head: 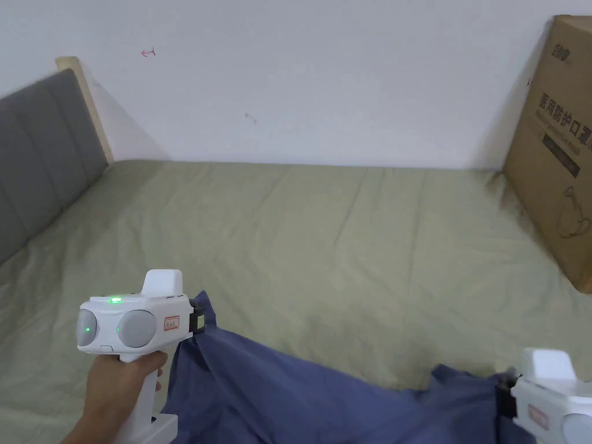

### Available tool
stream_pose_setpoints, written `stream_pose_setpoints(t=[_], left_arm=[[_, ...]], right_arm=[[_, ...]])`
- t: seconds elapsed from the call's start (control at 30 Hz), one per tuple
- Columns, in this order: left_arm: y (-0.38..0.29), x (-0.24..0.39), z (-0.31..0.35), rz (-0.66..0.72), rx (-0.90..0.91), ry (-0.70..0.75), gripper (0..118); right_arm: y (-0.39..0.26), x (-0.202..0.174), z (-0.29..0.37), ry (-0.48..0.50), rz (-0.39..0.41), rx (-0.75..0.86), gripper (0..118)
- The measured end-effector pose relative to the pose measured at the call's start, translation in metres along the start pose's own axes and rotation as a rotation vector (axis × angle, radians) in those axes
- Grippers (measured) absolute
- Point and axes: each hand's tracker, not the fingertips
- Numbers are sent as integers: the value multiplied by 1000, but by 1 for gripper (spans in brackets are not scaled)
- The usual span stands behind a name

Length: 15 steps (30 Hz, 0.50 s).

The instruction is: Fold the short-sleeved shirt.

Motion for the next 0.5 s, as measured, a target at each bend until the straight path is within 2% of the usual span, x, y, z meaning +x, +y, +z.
stream_pose_setpoints(t=[0.17, 0.3, 0.4, 0.5], left_arm=[[31, -22, 40, 41, 103, 14, 0], [79, -34, 82, 61, 223, 29, 0], [119, -33, 118, 61, 323, 40, 0], [158, -32, 147, 56, 410, 61, 0]], right_arm=[[43, 5, 30, 25, -8, 233, 2], [99, 6, 42, 63, -5, 385, 2], [145, 5, 58, 44, 19, 498, 2], [183, 7, 65, 68, -1, 581, 2]])
